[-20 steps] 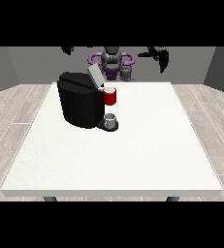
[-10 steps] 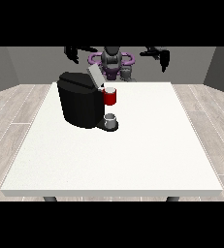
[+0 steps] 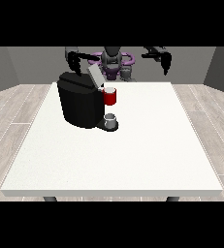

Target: Insert the coffee pod into the coffee machine and close the lid

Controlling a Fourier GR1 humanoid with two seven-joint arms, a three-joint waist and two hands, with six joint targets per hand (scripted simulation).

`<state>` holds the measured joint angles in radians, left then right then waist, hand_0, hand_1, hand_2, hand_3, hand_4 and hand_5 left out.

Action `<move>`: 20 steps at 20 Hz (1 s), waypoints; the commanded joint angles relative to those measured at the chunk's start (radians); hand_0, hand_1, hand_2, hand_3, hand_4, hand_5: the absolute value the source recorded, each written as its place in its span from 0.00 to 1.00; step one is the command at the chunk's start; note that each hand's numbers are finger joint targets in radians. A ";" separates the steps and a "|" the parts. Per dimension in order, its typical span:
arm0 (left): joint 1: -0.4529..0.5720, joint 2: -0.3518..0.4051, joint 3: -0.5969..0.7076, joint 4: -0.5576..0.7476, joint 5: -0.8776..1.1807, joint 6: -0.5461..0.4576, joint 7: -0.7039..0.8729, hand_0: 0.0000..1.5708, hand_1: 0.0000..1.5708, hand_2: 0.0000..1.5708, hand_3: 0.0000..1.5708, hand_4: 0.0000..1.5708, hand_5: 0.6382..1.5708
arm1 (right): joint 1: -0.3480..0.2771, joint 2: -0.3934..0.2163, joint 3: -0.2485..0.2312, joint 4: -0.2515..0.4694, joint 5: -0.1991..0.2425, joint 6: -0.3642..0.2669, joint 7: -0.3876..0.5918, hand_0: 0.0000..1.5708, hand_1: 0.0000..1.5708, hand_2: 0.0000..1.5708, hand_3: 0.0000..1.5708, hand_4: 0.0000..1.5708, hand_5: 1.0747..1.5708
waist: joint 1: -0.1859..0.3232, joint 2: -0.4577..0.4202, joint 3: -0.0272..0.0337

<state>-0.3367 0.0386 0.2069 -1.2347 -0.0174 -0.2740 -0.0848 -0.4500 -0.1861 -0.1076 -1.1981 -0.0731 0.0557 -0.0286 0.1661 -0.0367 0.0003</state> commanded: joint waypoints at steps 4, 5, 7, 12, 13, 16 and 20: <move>0.038 0.038 -0.006 -0.093 0.021 0.025 0.033 0.00 0.00 0.00 0.00 0.00 1.00 | -0.088 0.026 0.024 0.073 0.050 -0.022 -0.032 0.00 0.00 0.00 0.00 0.00 1.00 | -0.021 0.055 -0.0002; 0.062 -0.002 -0.037 -0.124 0.022 0.056 0.076 0.00 0.00 0.00 0.00 0.00 1.00 | -0.063 0.019 0.034 0.076 0.050 0.008 -0.011 0.00 0.00 0.00 0.00 0.00 1.00 | -0.045 0.025 -0.0002; 0.094 0.026 -0.025 -0.122 0.008 0.060 0.031 0.00 0.00 0.00 0.00 0.00 1.00 | -0.053 0.029 0.064 0.052 0.062 0.028 -0.005 0.00 0.00 0.00 0.00 0.00 1.00 | -0.067 0.021 -0.0003; 0.084 0.031 -0.032 -0.177 0.049 0.053 0.039 0.00 0.00 0.00 0.00 0.00 1.00 | -0.138 0.016 0.015 0.150 0.079 -0.006 -0.066 0.00 0.00 0.00 0.00 0.00 1.00 | -0.033 0.079 -0.0002; 0.084 0.068 0.012 -0.116 0.066 0.033 0.009 0.00 0.00 0.00 0.00 0.00 1.00 | -0.168 0.033 0.041 0.098 0.071 -0.003 0.044 0.00 0.00 0.00 0.00 0.00 1.00 | -0.058 0.061 -0.0005; 0.084 0.084 0.010 -0.122 0.091 0.008 0.021 0.00 0.00 0.00 0.00 0.08 1.00 | -0.169 0.047 0.040 0.128 0.087 -0.014 -0.015 0.00 0.00 0.00 0.00 0.00 1.00 | -0.050 0.078 -0.0004; 0.082 0.040 -0.036 -0.130 0.022 0.104 0.022 0.00 0.00 0.00 0.00 0.00 1.00 | -0.176 0.074 0.066 0.132 0.091 0.009 -0.030 0.00 0.00 0.00 0.00 0.00 1.00 | -0.070 0.073 -0.0003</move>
<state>-0.2606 0.0885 0.1824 -1.3724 0.0258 -0.2142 -0.0626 -0.6244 -0.1474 -0.0721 -1.0712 0.0094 0.0537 -0.0695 0.1167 0.0443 -0.0022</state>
